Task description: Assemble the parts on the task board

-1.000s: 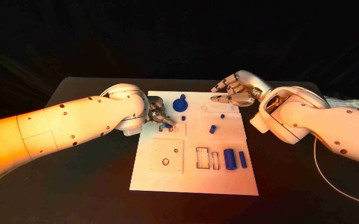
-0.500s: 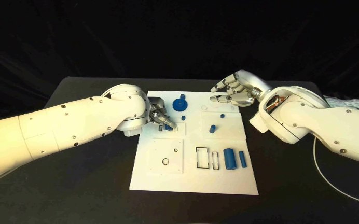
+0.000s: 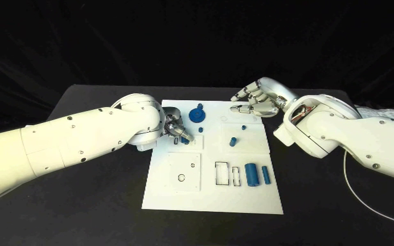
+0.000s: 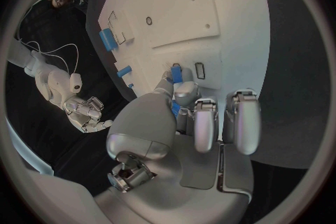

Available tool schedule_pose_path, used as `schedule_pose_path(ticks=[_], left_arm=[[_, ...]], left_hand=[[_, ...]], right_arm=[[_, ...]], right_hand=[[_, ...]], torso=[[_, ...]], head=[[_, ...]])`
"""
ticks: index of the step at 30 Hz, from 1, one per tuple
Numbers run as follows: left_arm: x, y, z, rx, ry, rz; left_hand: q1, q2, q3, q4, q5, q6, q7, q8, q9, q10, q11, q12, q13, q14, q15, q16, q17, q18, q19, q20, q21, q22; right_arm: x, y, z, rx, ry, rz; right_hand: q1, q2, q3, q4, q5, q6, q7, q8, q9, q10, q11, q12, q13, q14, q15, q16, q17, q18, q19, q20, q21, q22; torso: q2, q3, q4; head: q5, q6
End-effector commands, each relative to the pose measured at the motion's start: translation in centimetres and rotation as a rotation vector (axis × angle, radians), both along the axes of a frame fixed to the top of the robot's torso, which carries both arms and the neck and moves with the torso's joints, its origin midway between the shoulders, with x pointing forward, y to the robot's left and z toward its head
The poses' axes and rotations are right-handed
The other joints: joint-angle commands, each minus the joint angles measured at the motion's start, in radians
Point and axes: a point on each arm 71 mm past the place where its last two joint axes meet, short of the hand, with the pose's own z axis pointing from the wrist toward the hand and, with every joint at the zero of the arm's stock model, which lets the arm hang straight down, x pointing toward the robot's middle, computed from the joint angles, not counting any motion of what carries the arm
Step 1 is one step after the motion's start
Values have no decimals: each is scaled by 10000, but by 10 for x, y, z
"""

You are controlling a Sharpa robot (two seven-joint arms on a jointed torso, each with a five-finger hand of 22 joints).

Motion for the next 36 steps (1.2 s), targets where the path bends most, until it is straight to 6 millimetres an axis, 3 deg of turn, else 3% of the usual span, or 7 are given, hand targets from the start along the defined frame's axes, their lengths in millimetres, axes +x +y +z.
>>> schedule_pose_path(ticks=[1, 10, 22, 36], left_arm=[[-1, 1, -5, 95, -40, 155], [-4, -1, -8, 535, 541, -349], [-3, -1, -11, 1113, 904, -717], [0, -3, -11, 1098, 749, -623]], left_hand=[[-60, -55, 1810, -1719, 18, 8, -45, -54, 4, -64, -25, -52, -2, 1033, -34, 31, 2628, -68, 482, -59, 21, 1605], [-264, -247, 2342, -1845, 18, 84, -38, -131, 11, 10, -20, -48, 12, 1033, -29, 31, 2628, -63, 470, -51, 4, 1592], [-371, -281, 2685, -1891, 19, 124, -30, -164, 29, 49, -17, -39, 25, 1033, -28, 31, 2628, -64, 473, -49, 4, 1600], [-856, -620, 3775, -1939, 19, 207, -24, -180, 196, 149, -12, 6, 64, 1033, -23, 31, 2628, -69, 492, -42, 10, 1635]], right_arm=[[-1, 1, -1, -64, 54, 106], [-1, 1, -1, -76, 72, 117], [0, 2, -1, -80, 80, 114], [-1, 1, -1, -74, 75, 111]], right_hand=[[-42, 43, -14, -4, 46, 38, -15, 68, 9, -27, -37, -49, -18, 566, -66, -35, 126, 21, -6, -40, -54, 543], [-42, 43, -14, -4, 46, 38, -15, 68, 9, -27, -37, -49, -18, 566, -66, -35, 126, 21, -6, -40, -54, 543], [-42, 43, -14, -4, 46, 38, -15, 68, 9, -27, -37, -49, -18, 566, -66, -35, 126, 21, -6, -40, -54, 543], [-42, 43, -14, -4, 46, 38, -15, 68, 9, -27, -37, -49, -18, 566, -66, -35, 126, 21, -6, -40, -54, 543]], torso=[[-4, -3, 5], [-3, 2, 3], [-3, 5, 1], [-8, 6, 7]], head=[[5, -7], [4, -31], [28, -36], [9, -29]])
